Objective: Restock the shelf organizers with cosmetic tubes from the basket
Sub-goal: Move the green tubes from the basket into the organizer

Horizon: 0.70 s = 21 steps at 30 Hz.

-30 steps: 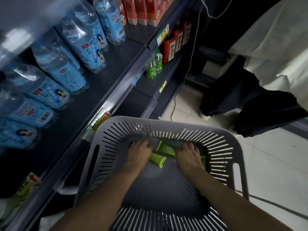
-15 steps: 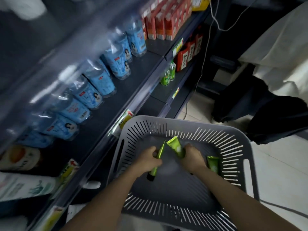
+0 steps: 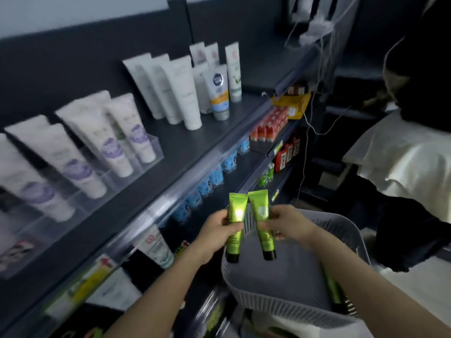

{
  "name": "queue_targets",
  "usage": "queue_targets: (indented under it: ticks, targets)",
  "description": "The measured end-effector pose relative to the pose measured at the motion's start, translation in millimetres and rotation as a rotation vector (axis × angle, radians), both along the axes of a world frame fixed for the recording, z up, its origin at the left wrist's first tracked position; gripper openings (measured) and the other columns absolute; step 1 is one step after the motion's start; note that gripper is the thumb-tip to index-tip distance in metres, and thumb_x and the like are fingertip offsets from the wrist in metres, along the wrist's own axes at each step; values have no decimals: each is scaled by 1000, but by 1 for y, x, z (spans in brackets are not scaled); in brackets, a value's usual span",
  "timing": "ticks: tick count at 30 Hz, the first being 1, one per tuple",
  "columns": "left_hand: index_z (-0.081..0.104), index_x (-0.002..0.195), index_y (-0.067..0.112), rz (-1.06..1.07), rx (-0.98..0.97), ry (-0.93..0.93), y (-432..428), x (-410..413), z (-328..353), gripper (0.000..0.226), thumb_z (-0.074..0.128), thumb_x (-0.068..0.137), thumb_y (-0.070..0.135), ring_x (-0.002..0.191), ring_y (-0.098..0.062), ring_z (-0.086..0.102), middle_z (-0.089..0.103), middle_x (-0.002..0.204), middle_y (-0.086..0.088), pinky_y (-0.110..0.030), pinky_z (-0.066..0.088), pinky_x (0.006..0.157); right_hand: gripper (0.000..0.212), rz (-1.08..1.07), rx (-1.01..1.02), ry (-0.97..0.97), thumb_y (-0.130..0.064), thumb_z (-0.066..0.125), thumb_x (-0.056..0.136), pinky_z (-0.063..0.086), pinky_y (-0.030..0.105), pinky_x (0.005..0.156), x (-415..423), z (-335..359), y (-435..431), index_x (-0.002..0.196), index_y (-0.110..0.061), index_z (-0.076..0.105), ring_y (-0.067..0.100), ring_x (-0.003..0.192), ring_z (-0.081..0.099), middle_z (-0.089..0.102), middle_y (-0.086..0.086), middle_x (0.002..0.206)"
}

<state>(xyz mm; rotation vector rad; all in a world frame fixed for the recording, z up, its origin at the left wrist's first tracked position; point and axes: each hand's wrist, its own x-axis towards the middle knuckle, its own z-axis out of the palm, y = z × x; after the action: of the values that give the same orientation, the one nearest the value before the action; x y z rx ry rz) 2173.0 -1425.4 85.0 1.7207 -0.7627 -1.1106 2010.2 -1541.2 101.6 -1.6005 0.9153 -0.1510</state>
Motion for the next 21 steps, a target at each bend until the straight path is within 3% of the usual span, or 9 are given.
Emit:
queue_targets:
  ticks: [4,8,11,16,21]
  targets:
    - [61,89,21,69,-186,-75,36,2,57,17,67,83,6,89,-27,65,68,88,-1,-40,51,79,6,-17,-22,-181,-11,69,85,49,20,56,7,66,42,82,-8,64,7,57,55,57,-3,63]
    - [62,98,20,104,-361,-166,94,7,120,28,70,72,22,98,-31,66,69,99,-9,-49,49,90,10,27,-64,-316,-9,71,82,57,33,73,24,126,93,92,-10,69,16,75,67,70,8,84]
    - [62,103,19,179,-469,-233,155,18,159,32,67,72,23,99,-22,65,69,107,-10,-48,50,93,16,126,-56,-432,-2,68,82,58,27,66,50,172,147,98,-5,69,17,77,69,71,10,90]
    - [61,107,22,371,-521,-403,258,38,201,31,64,77,24,100,-21,65,69,105,-3,-49,50,93,22,314,-76,-557,-3,67,82,59,31,72,98,213,231,104,-1,67,25,89,71,72,16,101]
    - [63,98,23,570,-500,-620,355,50,234,20,68,79,22,93,-14,66,70,97,4,-45,53,87,13,460,-44,-684,-2,63,84,60,32,65,141,235,313,96,3,66,20,78,72,71,17,90]
